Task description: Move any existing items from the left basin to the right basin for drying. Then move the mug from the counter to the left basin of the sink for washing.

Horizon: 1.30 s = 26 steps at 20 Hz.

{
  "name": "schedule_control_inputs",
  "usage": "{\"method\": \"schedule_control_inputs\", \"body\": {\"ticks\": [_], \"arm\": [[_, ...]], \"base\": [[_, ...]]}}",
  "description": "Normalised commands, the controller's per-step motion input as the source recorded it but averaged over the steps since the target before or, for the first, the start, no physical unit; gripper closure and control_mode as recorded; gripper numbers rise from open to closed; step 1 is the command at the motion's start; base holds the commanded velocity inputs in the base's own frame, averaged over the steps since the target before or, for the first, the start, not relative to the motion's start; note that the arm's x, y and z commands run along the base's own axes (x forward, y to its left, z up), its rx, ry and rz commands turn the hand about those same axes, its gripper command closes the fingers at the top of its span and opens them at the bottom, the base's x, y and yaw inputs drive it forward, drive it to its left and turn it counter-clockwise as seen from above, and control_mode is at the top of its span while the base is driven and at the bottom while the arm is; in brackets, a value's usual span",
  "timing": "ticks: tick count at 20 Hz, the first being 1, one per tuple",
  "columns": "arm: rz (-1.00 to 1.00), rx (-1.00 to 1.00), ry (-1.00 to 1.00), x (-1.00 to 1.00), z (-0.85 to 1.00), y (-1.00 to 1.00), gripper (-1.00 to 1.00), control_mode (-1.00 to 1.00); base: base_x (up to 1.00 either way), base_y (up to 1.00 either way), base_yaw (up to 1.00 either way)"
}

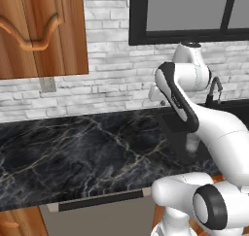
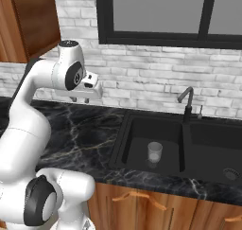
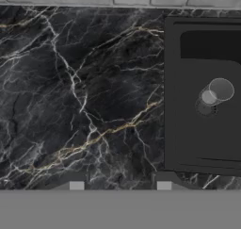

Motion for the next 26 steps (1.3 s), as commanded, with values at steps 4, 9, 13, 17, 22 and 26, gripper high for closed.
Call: {"method": "schedule_control_inputs", "body": {"ticks": [4, 9, 13, 17, 22, 26], "arm": [[-0.02, 0.00, 0.00, -0.01, -0.01, -0.10, -1.00, -1.00], [0.00, 0.07, -0.09, -0.06, -0.07, -0.51, -1.00, -1.00], [0.00, 0.06, -0.08, -0.08, -0.06, -0.42, -1.00, -1.00], [0.00, 0.00, -0.01, 0.00, -0.01, -0.06, -1.00, -1.00], [0.00, 0.05, 0.00, 0.00, 0.00, -0.41, -1.00, -1.00], [0.00, 0.00, 0.00, 0.01, 0.00, -0.01, -1.00, -1.00]], "base": [[0.00, 0.00, 0.00], [0.00, 0.00, 0.00], [0.00, 0.00, 0.00], [0.00, 0.00, 0.00], [0.00, 0.00, 0.00], [0.00, 0.00, 0.00]]}}
